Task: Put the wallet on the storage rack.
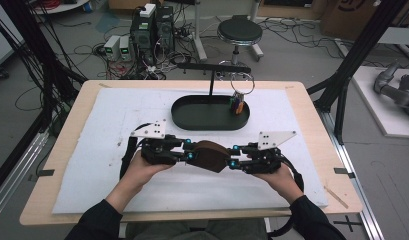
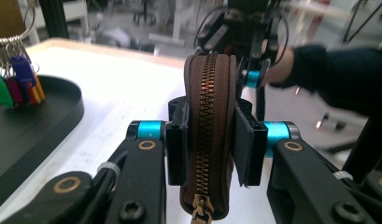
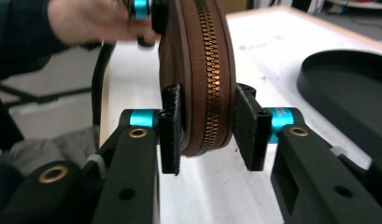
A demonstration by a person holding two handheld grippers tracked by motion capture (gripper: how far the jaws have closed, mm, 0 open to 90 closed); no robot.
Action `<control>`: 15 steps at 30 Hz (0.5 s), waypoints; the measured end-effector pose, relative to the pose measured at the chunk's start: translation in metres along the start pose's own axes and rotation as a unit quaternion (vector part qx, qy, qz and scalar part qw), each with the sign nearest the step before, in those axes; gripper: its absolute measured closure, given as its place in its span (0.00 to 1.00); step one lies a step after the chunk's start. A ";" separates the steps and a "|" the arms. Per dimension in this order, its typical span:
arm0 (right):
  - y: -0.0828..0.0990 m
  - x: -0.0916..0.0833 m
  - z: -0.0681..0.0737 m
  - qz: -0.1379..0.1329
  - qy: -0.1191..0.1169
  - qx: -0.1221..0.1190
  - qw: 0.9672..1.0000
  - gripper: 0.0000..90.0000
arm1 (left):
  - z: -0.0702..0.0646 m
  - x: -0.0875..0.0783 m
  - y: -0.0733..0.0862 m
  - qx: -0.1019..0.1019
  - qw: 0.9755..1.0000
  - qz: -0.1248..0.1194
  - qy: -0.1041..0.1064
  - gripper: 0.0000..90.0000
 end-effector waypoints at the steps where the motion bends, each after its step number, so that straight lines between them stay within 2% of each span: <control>1: -0.002 -0.002 -0.001 -0.008 0.002 0.004 1.000 0.70 | 0.000 0.000 0.001 -0.004 1.000 -0.016 -0.001 0.78; 3: -0.004 -0.005 -0.003 -0.020 0.005 0.016 1.000 0.62 | 0.002 -0.001 0.000 -0.016 0.999 -0.047 -0.008 0.79; 5: -0.003 -0.006 -0.006 -0.021 0.005 0.028 0.999 0.61 | 0.002 -0.001 -0.003 -0.017 0.998 -0.064 -0.012 0.79; 9: -0.005 -0.006 -0.005 -0.026 0.000 0.029 0.999 0.62 | 0.000 0.001 -0.004 -0.013 0.997 -0.080 -0.015 0.79; 12: -0.005 -0.006 -0.004 -0.025 -0.001 0.024 0.999 0.69 | 0.000 0.003 -0.002 -0.018 0.996 -0.082 -0.011 0.78; 15: -0.005 -0.009 -0.003 -0.025 -0.011 0.024 0.999 0.74 | 0.001 0.002 0.001 -0.023 0.997 -0.066 -0.011 0.72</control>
Point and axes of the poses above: each handheld gripper's, and its own axes: x roughly forward along the jaws, y roughly out of its underside, z roughly to its left, the point moved 7 cm from there along x, roughly forward along the jaws, and after that the axes turned 10 degrees about x, right-handed, at the moved point
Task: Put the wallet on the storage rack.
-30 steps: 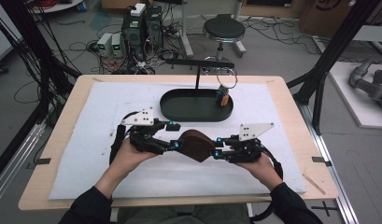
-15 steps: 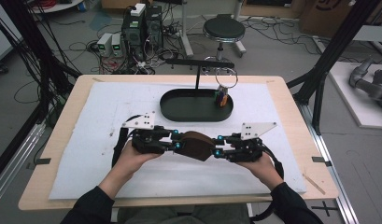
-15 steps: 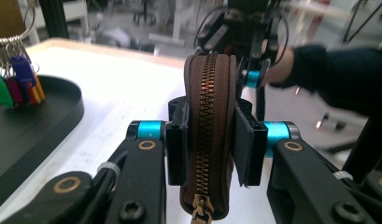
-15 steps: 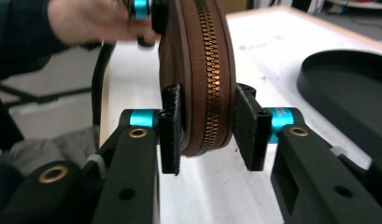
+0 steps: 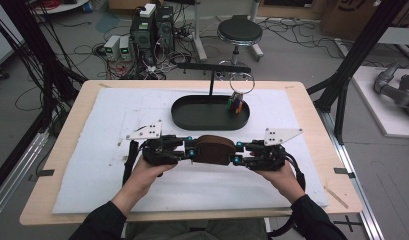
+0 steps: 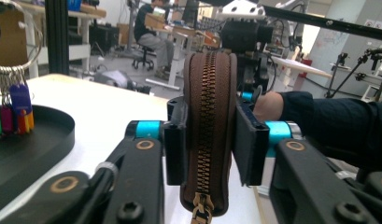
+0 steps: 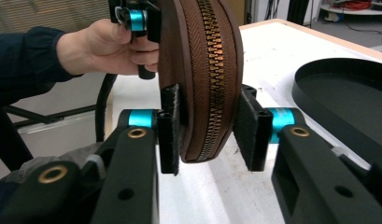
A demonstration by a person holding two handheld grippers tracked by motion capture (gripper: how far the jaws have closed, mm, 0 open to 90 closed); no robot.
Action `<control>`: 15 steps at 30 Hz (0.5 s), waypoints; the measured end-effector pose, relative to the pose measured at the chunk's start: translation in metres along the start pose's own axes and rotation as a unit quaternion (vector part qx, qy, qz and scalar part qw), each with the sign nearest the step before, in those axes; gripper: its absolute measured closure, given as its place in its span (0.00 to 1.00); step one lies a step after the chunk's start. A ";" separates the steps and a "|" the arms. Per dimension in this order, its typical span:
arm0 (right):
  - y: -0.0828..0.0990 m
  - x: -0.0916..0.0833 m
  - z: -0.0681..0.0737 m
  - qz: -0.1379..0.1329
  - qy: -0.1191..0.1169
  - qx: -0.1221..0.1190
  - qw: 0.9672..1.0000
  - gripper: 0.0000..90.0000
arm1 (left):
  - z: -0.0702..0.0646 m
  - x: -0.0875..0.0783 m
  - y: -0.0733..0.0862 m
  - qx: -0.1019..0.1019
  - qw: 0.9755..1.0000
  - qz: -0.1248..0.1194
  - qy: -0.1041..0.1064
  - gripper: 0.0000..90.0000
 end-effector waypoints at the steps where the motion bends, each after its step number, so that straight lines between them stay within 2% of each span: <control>1: 0.000 0.000 0.000 0.001 -0.003 -0.003 1.000 0.75 | 0.001 0.000 0.001 0.003 1.000 0.010 -0.001 0.69; 3: 0.000 0.001 0.002 0.006 -0.005 -0.004 1.000 0.77 | 0.001 0.000 0.003 0.011 0.999 0.035 -0.001 0.60; 6: 0.001 0.003 0.002 0.012 -0.007 -0.007 1.000 0.77 | -0.001 0.000 0.004 0.029 0.998 0.062 0.003 0.58; 8: 0.002 0.003 0.003 0.014 -0.010 -0.008 1.000 0.77 | -0.001 0.000 0.003 0.041 0.996 0.075 0.003 0.58; 13: 0.002 0.003 0.005 0.017 -0.021 -0.009 1.000 0.77 | -0.002 0.002 0.009 0.048 0.993 0.105 0.009 0.56; 15: 0.002 0.004 0.006 0.019 -0.027 -0.011 0.999 0.77 | -0.003 0.004 0.010 0.050 0.993 0.108 0.017 0.55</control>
Point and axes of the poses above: each handheld gripper's, and its own axes: x roughly forward along the jaws, y roughly out of its underside, z roughly to its left, the point moved 7 cm from there along x, roughly forward along the jaws, and after that the axes turned 10 degrees about x, right-handed, at the moved point
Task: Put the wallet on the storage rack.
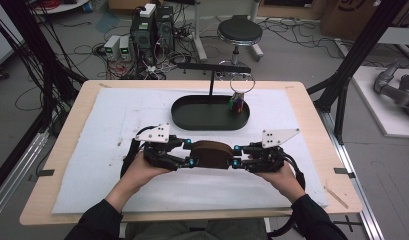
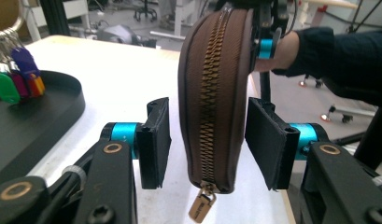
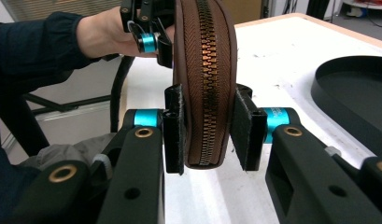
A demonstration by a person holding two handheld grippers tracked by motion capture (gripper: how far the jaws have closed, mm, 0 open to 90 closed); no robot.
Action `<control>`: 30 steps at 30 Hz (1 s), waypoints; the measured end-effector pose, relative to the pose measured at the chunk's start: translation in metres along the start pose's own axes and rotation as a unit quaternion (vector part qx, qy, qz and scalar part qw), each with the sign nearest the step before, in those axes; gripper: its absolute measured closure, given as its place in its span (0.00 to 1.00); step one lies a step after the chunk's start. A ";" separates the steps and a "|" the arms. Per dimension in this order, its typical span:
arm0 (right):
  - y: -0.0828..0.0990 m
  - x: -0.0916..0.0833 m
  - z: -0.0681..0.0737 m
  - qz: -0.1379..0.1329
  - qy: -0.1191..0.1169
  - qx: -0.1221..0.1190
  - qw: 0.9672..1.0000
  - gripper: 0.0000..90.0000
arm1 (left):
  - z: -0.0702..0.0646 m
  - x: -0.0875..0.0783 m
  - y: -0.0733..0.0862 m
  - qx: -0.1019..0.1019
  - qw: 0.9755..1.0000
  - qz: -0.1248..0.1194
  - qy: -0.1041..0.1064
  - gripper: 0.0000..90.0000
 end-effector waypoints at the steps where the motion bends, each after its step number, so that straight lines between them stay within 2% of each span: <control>1: 0.000 0.000 0.001 0.001 -0.002 0.000 1.000 0.77 | -0.001 0.001 0.000 0.000 1.000 -0.003 0.002 0.56; 5: 0.000 0.001 0.001 0.003 -0.004 -0.004 1.000 0.77 | -0.005 0.002 0.000 0.010 1.000 0.002 0.017 0.64; 7: 0.000 0.001 0.001 0.003 -0.006 -0.004 1.000 0.77 | -0.004 0.000 -0.001 0.007 1.000 -0.004 0.022 0.68; 14: -0.001 0.000 0.000 -0.003 0.001 -0.003 1.000 0.73 | -0.004 0.000 -0.003 0.008 1.000 -0.013 0.021 0.74; 16: -0.002 -0.001 -0.002 -0.009 0.008 -0.005 1.000 0.69 | -0.004 0.000 -0.003 0.010 1.000 -0.012 0.014 0.74; 18: -0.003 -0.004 -0.005 -0.017 0.021 0.000 1.000 0.58 | -0.001 -0.002 -0.003 0.011 1.000 -0.009 0.002 0.75; 20: -0.004 -0.008 -0.009 -0.027 0.033 0.007 0.999 0.54 | 0.002 -0.005 -0.003 0.005 1.000 -0.013 -0.006 0.75; 22: -0.006 -0.015 -0.016 -0.039 0.057 0.013 0.998 0.47 | 0.006 -0.008 -0.004 0.000 1.000 -0.020 -0.019 0.75; 24: -0.006 -0.021 -0.025 -0.049 0.092 0.020 0.994 0.45 | 0.009 -0.011 -0.005 -0.002 0.999 -0.023 -0.030 0.75; 25: -0.006 -0.025 -0.030 -0.051 0.118 0.024 0.991 0.44 | 0.010 -0.011 -0.005 -0.004 0.999 -0.025 -0.036 0.75; 27: -0.004 -0.033 -0.041 -0.060 0.154 0.038 0.986 0.43 | 0.013 -0.013 -0.006 -0.005 0.999 -0.025 -0.040 0.75; 30: -0.001 -0.043 -0.054 -0.067 0.218 0.054 0.972 0.43 | 0.017 -0.015 -0.009 -0.003 0.998 -0.028 -0.049 0.75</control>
Point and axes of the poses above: each handheld gripper's, and its own axes: x roughly forward along the jaws, y roughly out of its underside, z roughly to its left, the point moved 7 cm from there along x, roughly forward along the jaws, and after that the axes turned 10 degrees about x, right-handed, at the moved point
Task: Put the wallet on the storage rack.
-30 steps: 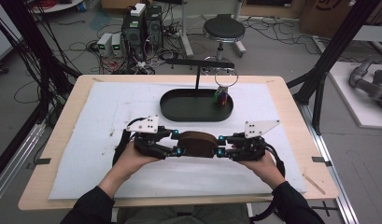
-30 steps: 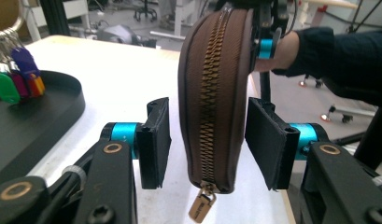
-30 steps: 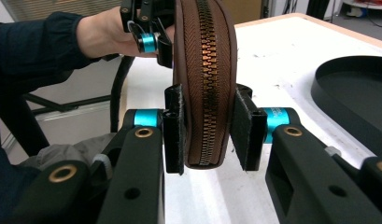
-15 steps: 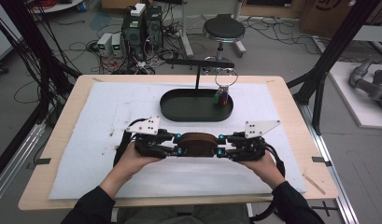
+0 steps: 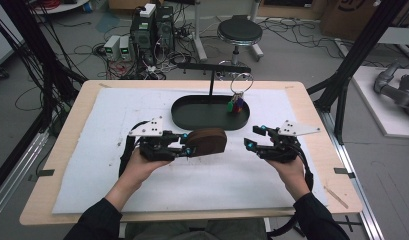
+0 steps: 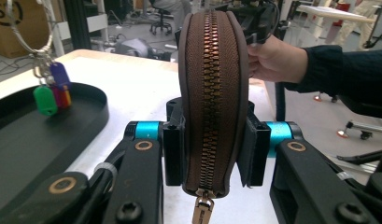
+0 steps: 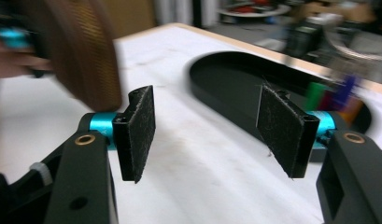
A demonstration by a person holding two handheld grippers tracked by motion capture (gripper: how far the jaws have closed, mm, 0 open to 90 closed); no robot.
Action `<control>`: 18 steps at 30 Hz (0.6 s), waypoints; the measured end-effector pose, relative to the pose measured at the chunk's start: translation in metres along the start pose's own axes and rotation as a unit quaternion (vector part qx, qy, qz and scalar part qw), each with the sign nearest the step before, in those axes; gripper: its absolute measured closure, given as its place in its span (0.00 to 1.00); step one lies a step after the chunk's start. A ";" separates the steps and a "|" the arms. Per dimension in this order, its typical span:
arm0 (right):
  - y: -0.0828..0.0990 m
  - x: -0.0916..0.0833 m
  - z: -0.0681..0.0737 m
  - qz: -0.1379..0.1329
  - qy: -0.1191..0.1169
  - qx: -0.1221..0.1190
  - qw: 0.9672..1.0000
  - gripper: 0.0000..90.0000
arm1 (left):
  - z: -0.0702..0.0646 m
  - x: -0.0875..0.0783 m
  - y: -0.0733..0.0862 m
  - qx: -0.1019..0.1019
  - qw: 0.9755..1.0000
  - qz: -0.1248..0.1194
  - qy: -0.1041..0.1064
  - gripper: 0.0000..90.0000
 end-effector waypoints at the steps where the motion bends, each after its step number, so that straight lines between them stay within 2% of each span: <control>1: 0.000 -0.001 -0.005 -0.002 0.017 0.003 1.000 0.42 | 0.001 0.000 -0.001 0.000 1.000 -0.002 -0.002 0.75; 4: 0.002 -0.003 -0.015 -0.006 0.047 0.012 0.999 0.42 | 0.007 0.000 -0.005 0.004 1.000 0.002 -0.013 0.75; 6: 0.003 -0.005 -0.021 -0.006 0.066 0.015 0.998 0.42 | 0.011 0.000 -0.007 0.001 1.000 -0.004 -0.023 0.75; 12: 0.004 -0.012 -0.035 -0.016 0.102 0.026 0.994 0.42 | 0.027 0.005 -0.005 -0.002 0.998 0.005 -0.061 0.75; 18: 0.007 -0.015 -0.043 -0.014 0.111 0.042 0.993 0.42 | 0.043 0.015 0.001 -0.005 0.997 0.013 -0.081 0.75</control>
Point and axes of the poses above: each handheld gripper's, and its own axes: x roughly forward along the jaws, y roughly out of its underside, z roughly to its left, the point moved 7 cm from there along x, roughly forward along the jaws, and after that the axes turned 10 degrees about x, right-handed, at the moved point
